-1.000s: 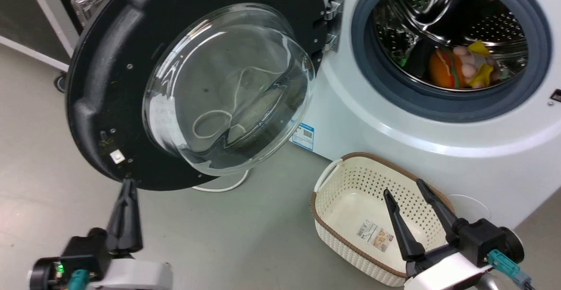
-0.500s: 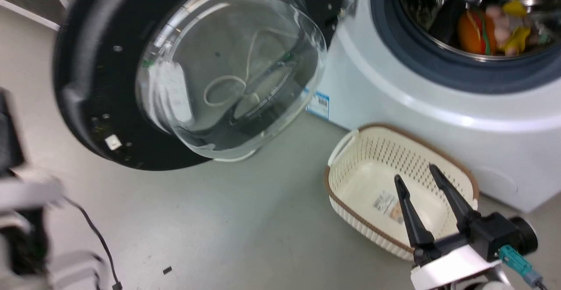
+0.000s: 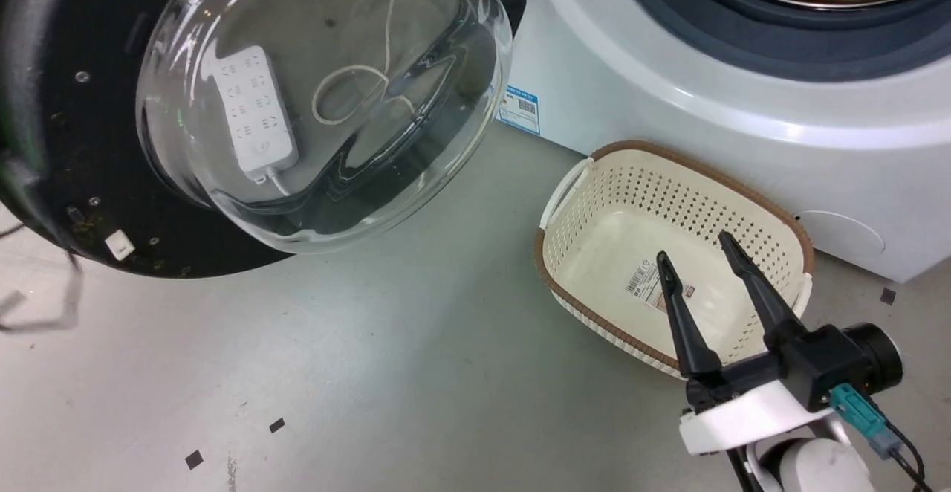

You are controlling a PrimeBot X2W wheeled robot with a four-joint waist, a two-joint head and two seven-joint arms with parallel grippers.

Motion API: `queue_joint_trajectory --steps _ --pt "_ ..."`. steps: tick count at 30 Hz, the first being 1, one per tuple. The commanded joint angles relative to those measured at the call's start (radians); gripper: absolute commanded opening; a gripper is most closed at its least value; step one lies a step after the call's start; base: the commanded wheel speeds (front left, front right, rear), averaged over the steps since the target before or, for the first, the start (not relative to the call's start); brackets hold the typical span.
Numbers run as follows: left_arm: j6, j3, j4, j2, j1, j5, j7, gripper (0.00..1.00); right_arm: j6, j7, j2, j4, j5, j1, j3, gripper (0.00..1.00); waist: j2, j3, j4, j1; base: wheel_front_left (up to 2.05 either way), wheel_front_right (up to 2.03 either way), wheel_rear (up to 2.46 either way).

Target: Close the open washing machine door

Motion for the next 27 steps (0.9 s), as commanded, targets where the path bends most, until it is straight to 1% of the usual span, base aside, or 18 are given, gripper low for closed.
queue_joint_trajectory --steps 1,5,7,11,15,18,22,27 --pt "0.006 0.027 0.042 0.024 -0.046 -0.064 0.054 0.0 0.001 -0.012 0.001 0.005 0.002 -0.024 0.014 1.0 0.0 0.002 -0.004 -0.0003 0.0 0.0 0.0" --pt "0.005 0.064 0.114 0.034 -0.08 -0.207 0.225 0.0 0.001 -0.02 0.001 0.005 0.016 -0.032 0.021 1.0 0.0 -0.001 -0.006 -0.0003 0.0 0.0 0.0" --pt "0.0 0.065 0.12 0.027 -0.07 -0.253 0.309 0.0 0.001 -0.02 0.001 0.005 0.021 -0.026 0.017 1.0 0.0 -0.009 -0.009 -0.0003 0.0 0.0 0.0" --pt "-0.019 0.058 0.085 -0.003 -0.036 -0.335 0.459 0.0 0.001 -0.02 0.001 0.004 0.034 -0.006 0.01 1.0 0.0 -0.03 -0.01 -0.0003 0.0 0.0 0.0" --pt "-0.028 0.025 0.012 -0.039 0.03 -0.376 0.58 0.0 0.001 -0.02 0.001 0.004 0.045 0.012 0.007 1.0 0.0 -0.057 -0.015 -0.0003 0.0 0.0 0.0" --pt "-0.009 0.004 -0.054 -0.074 0.088 -0.407 0.661 0.0 0.001 -0.02 0.001 0.001 0.055 0.022 0.001 1.0 0.0 -0.083 -0.025 -0.0003 0.0 0.0 0.0" --pt "0.041 -0.025 -0.179 -0.148 0.191 -0.454 0.757 0.0 0.001 -0.02 0.001 -0.003 0.073 0.031 -0.004 1.0 0.0 -0.116 -0.045 -0.0003 0.0 0.0 0.0" --pt "0.103 -0.071 -0.37 -0.258 0.339 -0.474 0.809 0.0 0.001 -0.02 0.001 -0.008 0.086 0.039 -0.009 1.0 0.0 -0.146 -0.089 -0.0003 0.0 0.0 0.0"
